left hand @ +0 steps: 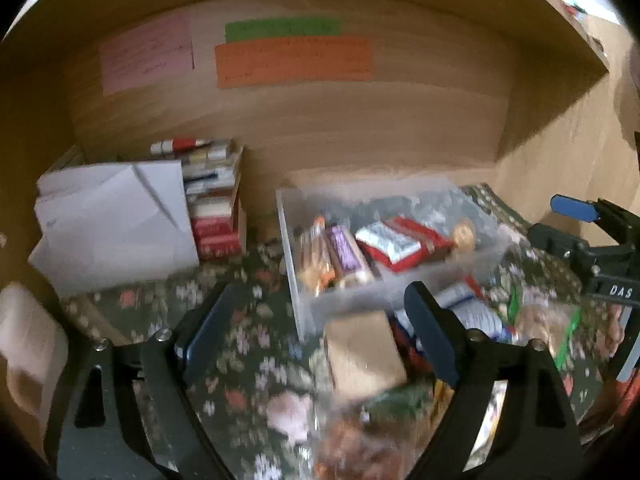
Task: Organize snacks
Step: 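Drop the red bag and wafer pack into the clear box with both grippers, then grasp the green-edged clear bag with the right gripper while the left grasps a cookie bag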
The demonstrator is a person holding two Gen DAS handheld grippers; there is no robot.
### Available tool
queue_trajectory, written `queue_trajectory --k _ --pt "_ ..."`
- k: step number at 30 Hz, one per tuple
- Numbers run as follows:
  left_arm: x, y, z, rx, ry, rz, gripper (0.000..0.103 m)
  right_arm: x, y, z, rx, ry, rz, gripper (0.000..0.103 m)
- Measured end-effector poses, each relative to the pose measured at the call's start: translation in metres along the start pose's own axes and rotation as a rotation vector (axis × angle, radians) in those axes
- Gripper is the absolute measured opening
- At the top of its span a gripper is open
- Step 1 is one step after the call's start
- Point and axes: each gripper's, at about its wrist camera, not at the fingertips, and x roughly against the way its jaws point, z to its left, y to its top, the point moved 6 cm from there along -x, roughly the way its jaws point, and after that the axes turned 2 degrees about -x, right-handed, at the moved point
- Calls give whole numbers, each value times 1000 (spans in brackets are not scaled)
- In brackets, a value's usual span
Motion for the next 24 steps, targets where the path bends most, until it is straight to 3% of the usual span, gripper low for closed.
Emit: queue_trajectory --k 12,24 --pt "6 -76 -3 62 3 89 90 2 -79 -28 -140 -2 103 83" --pt "-7 -101 -17 103 -34 144 94 -18 -107 -26 -119 32 192 83"
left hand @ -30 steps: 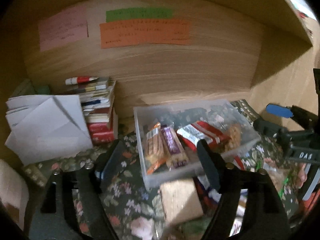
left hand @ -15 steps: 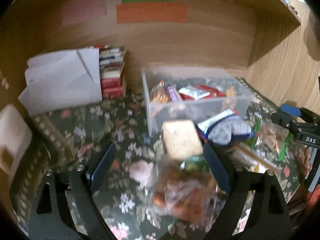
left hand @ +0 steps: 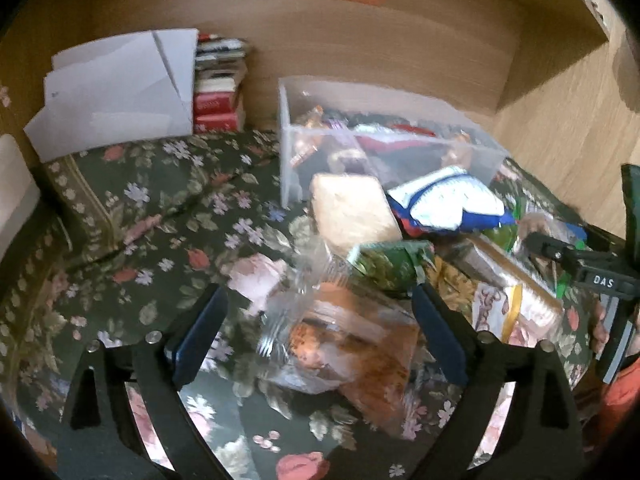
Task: Organize snacks
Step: 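Grasp the green-edged clear bag with the right gripper while the left grasps a cookie bag, then place both held bags into the clear box and open both grippers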
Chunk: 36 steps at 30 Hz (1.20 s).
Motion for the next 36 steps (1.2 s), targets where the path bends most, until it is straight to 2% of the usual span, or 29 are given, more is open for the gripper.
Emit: queue_trajectory --k 5,7,8,10,12,14,23,30,36 --pt "-18 -13 -5 -28 22 52 94 -6 -6 3 15 0 21 83" --pt "-20 -15 -4 -24 31 39 94 -4 -6 3 17 5 13 79" --pt "-19 -15 -3 -24 32 32 93 -3 -5 3 16 7 8 74" --pt "-17 -14 -3 -19 19 14 87 -1 -4 1 7 10 -8 63" --pt "-18 -14 -4 -24 1 11 68 1 -3 0 -3 21 -18 60" --pt "-19 -12 -5 -25 3 10 58 2 -2 1 -7 22 -27 57" --pt "2 -3 6 -13 22 -35 57 17 8 1 -25 12 -85 53" --pt "32 25 9 -31 52 -117 57 51 34 8 -21 14 -201 53" --pt "49 53 -1 -38 38 -185 57 66 59 16 -8 34 -270 53"
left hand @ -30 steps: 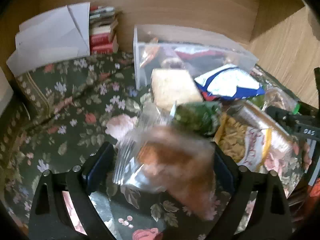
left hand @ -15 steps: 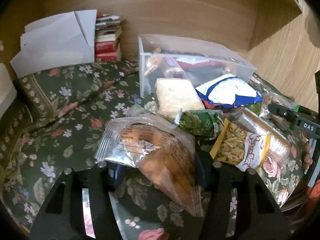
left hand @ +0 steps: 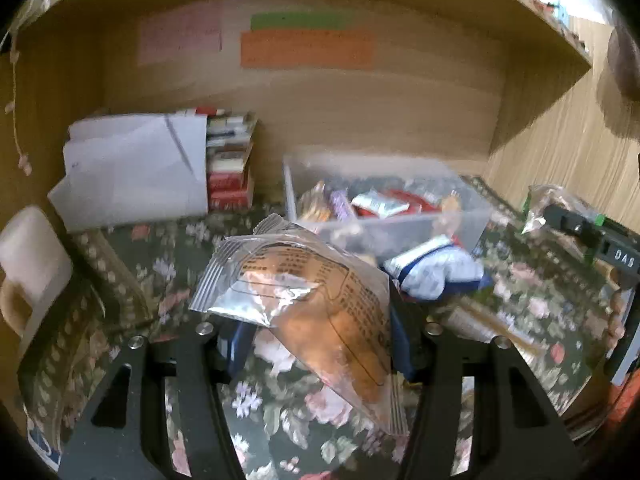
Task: Organize snacks
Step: 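Place both held bags into the clear box and open both grippers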
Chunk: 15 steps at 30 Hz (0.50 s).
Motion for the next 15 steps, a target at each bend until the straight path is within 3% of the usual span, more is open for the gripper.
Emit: queue_trajectory --k 15 --pt "-18 68 -25 -32 -46 -67 57 -6 50 16 48 11 -104 53"
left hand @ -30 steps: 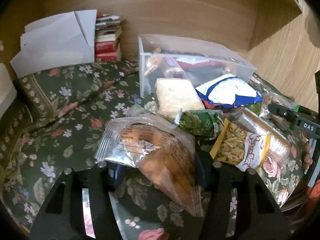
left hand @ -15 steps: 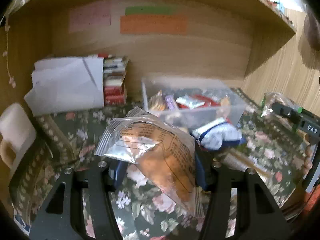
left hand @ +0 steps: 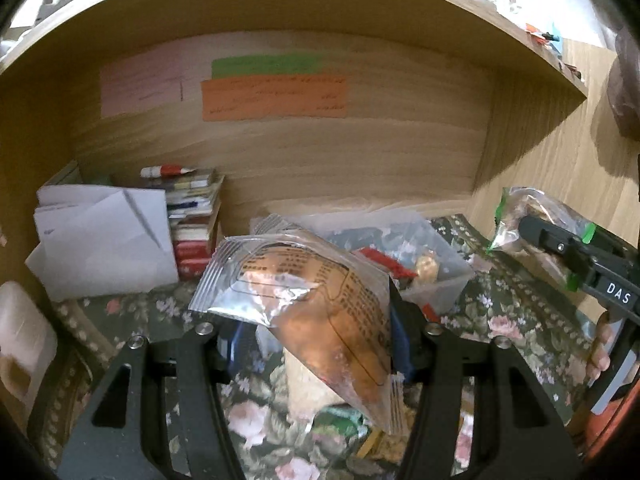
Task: Organize snacks
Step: 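Place both held bags into the clear box and open both grippers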
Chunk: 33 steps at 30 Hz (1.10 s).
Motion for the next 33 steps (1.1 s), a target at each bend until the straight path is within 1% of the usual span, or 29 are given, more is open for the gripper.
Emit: queue_trajectory --k 5,10,14,19,25,30,33 --pt "-18 13 -4 -9 -7 -1 57 -15 12 -3 3 -16 -6 53" --pt "-47 21 -7 -31 -17 30 57 -42 17 -10 -7 -51 20 53" --pt "-69 23 -5 -41 -14 61 57 -66 15 -14 -5 -69 60 53" --pt "-103 23 2 -23 -30 122 57 -93 10 -18 9 -76 121 53" --pt "-137 12 6 -26 -42 193 57 -122 0 -21 8 -82 185 53" --pt "-151 8 0 -49 -44 223 58 -136 -7 -24 10 -85 224 54" --pt "-151 10 -3 -69 -35 218 63 -140 -10 -23 5 -76 239 56"
